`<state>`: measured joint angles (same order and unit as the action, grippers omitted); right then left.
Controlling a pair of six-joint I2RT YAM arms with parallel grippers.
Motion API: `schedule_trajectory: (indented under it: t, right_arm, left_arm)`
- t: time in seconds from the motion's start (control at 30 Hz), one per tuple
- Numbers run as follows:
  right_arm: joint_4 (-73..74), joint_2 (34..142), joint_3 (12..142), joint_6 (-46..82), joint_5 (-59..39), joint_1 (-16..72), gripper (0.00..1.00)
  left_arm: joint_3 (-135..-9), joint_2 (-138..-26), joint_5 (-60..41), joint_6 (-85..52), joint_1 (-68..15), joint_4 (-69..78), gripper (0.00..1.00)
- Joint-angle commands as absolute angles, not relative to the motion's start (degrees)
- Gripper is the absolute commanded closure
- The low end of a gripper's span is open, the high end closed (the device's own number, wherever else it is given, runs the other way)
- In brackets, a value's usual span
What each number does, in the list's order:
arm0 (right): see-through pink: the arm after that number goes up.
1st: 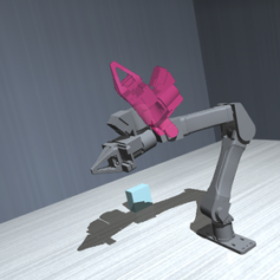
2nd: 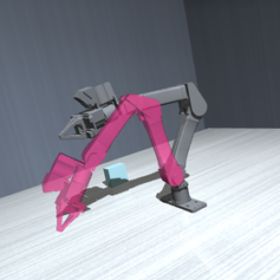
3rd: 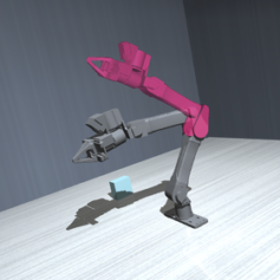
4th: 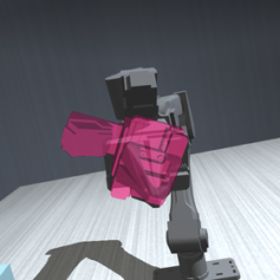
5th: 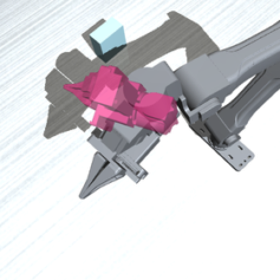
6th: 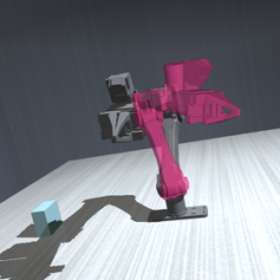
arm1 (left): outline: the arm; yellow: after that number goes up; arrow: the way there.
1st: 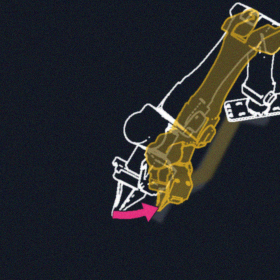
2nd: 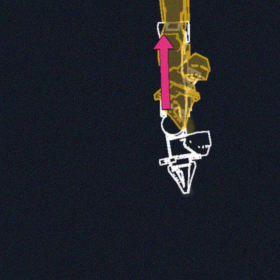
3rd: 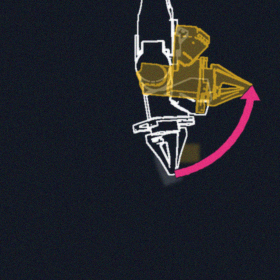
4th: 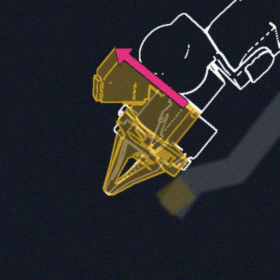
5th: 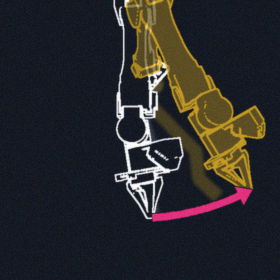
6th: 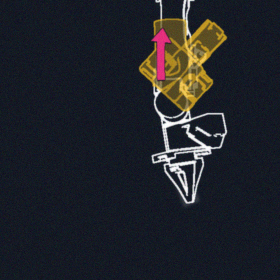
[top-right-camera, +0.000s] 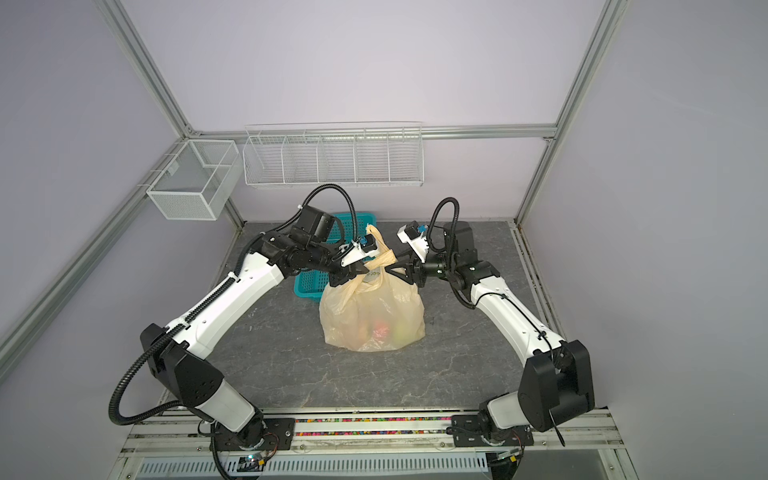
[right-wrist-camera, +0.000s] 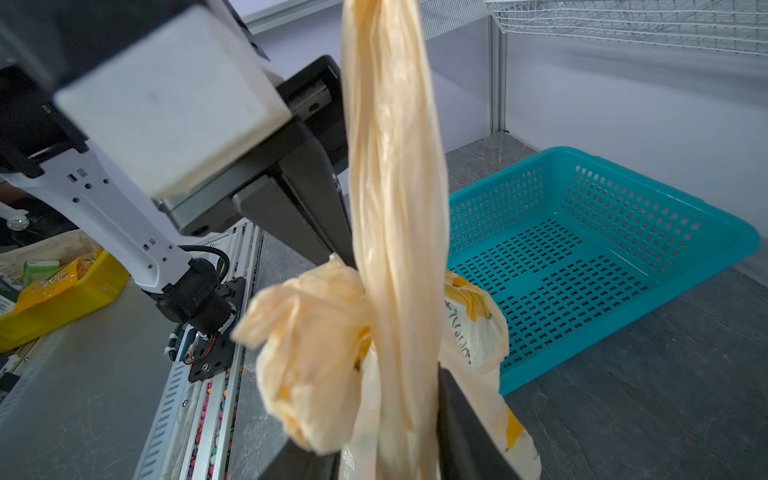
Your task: Place the fake fruits into the plastic bag and tie a complex knot
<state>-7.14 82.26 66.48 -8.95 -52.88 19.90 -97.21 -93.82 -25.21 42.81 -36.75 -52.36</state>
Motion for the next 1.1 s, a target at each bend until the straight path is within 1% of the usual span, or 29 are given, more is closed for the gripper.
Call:
schedule_trajectory:
  t: [0.0, 0.2, 0.27, 0.4, 0.57, 0.8, 0.87, 0.97, 1.07]
  right_arm:
    - [-2.8, 82.4, 64.7, -9.5, -55.1, 19.6, 0.56]
    - [6.1, 82.8, 62.6, -5.8, -54.6, 20.0, 0.42]
    - [7.8, 83.3, 62.6, -5.4, -54.2, 20.3, 0.33]
    - [9.9, 84.4, 62.8, -5.3, -52.9, 20.8, 0.21]
    - [12.7, 85.2, 62.6, -5.2, -53.1, 21.5, 0.14]
    - [16.6, 87.4, 62.6, -2.8, -53.7, 22.2, 0.13]
    - [17.2, 88.1, 62.8, -2.4, -53.8, 22.4, 0.17]
    - [18.0, 88.6, 62.9, -1.7, -54.1, 22.4, 0.26]
    - [18.1, 88.7, 63.1, -1.4, -54.3, 22.4, 0.32]
  left_arm:
    - [-99.2, -94.5, -24.8, 44.7, -37.0, -55.4, 1.0]
    - [-98.8, -94.4, -24.5, 44.7, -37.0, -54.9, 1.0]
    - [-98.5, -94.2, -24.5, 44.7, -37.0, -54.6, 1.0]
    - [-97.8, -93.9, -24.1, 45.0, -37.0, -54.0, 1.0]
    - [-96.4, -93.6, -23.7, 45.3, -37.0, -52.1, 1.0]
    - [-94.9, -94.1, -23.0, 45.6, -37.0, -50.7, 1.0]
    - [-94.9, -94.2, -23.0, 45.5, -37.0, -50.6, 1.0]
    - [-94.9, -94.1, -23.0, 45.5, -37.0, -50.6, 1.0]
    - [-94.7, -94.1, -22.1, 45.7, -37.0, -50.6, 1.0]
